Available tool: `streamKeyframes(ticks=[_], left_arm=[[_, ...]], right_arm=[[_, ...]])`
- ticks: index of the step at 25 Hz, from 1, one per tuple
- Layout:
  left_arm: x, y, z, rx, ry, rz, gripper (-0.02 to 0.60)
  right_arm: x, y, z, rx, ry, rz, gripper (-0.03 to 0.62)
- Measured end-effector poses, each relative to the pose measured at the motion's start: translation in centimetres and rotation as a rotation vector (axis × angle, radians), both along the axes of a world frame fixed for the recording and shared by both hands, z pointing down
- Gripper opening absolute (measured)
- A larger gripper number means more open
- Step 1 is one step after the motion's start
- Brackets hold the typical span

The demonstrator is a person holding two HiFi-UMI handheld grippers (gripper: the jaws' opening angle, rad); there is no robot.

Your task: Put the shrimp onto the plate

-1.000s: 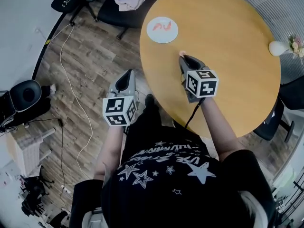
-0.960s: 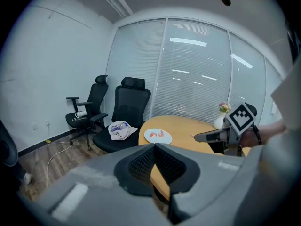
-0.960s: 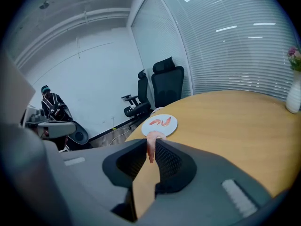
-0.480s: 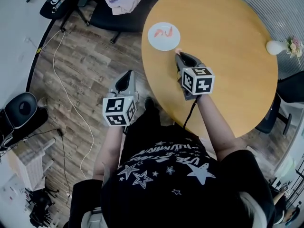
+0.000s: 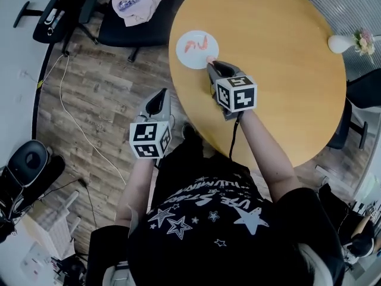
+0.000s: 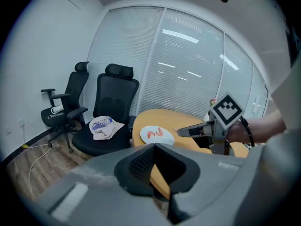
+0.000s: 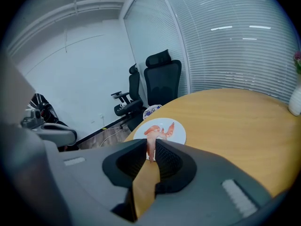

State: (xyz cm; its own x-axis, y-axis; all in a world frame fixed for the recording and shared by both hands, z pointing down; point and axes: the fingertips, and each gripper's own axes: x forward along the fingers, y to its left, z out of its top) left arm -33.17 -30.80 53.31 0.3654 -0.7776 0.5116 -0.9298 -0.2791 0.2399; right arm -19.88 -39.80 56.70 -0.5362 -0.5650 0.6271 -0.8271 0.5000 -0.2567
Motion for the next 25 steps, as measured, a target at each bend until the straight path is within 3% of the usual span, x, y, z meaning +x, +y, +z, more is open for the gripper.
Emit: streamKeyframes(ticks=[14,25], left_arm=[[0.7,-2.6,1.1,-0.02,-0.007,0.097,0.002],[-0.3,-2.9,1.5,-0.026,0.001,0.077,0.002]], right_arm=[[-2.1,-1.5,3.5,-0.05,0.078,-0.059,0.06],[-3.6,-2.6,5.4,-0.048,0.166,-0.118,0.06]])
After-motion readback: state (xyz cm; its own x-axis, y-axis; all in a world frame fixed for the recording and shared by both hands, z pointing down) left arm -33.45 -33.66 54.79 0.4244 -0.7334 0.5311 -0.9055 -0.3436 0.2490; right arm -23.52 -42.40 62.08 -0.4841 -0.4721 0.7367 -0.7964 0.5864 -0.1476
